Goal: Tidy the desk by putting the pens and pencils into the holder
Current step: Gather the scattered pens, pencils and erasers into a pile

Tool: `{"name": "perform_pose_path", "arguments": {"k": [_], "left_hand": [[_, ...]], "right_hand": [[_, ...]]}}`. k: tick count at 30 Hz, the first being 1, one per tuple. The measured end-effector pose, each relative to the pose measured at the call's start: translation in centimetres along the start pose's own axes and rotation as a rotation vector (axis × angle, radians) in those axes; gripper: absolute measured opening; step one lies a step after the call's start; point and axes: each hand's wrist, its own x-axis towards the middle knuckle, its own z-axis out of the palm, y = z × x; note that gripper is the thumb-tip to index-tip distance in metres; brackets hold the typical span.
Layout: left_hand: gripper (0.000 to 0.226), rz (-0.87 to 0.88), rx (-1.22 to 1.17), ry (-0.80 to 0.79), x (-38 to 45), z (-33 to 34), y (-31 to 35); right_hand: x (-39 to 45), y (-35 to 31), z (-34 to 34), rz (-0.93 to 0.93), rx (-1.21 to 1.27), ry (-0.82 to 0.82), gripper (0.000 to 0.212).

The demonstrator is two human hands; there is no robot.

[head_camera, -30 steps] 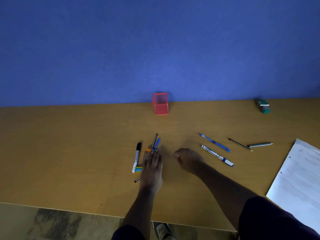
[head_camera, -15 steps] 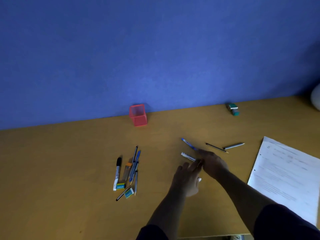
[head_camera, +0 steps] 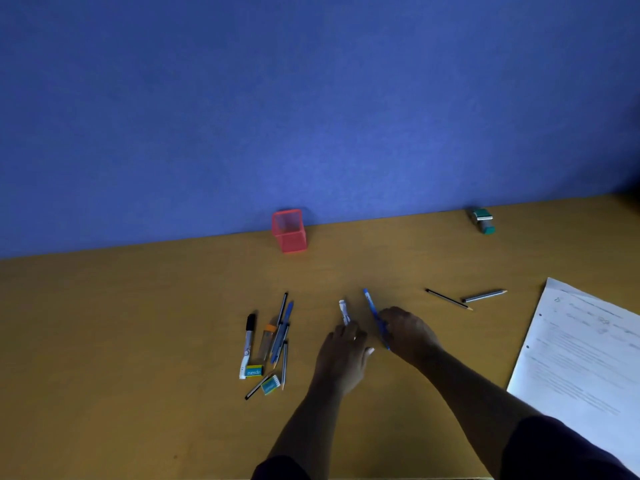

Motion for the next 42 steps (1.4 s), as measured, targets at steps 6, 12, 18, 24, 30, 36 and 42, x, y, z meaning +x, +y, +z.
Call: {"name": "perform_pose_path", "arguments": {"k": [6,12,18,24,30,36,42], "left_hand": [[0.056,-0.124,0.049,-0.058,-2.2,-0.8,-4.6],[0.077,-0.239,0.132,-0.060,-4.1,-1.3,-8.7],[0.075,-0.320,0.124,-0.085,-4.8,-1.2,-10.5],[0.074,-0.370,0.027,0.003,-4.7,-1.4,-11.2],[0.082,-0.419,-0.033,0.004,-4.5,-2.0,-11.9],[0.064,-0.419,0.009,0.066,-4.5,-2.2,-11.8],[0.054,-0.163,0.025,0.092,-1.8,-1.9,-7.7]], "right_hand": [[1.8,-5.3,2.7,-0.095,0.012,-0.120,0.029],[2.9,-10.3,4.9,-0.256,0.005,-0.231,0.027],[4.0,-12.9,6.3,-0.414,-0.121,-0.331,0.035],[4.2,-13.7,6.0,-0.460,-0.046,-0.348,0.056],[4.2,-14.1,6.9,-0.455,0.038,-0.386,0.069],[3.3,-13.4,6.1,-0.425,0.091,-0.302,0.069],[2.7,-8.4,3.0,-0.321,-0.096,0.042,0.033]]}}
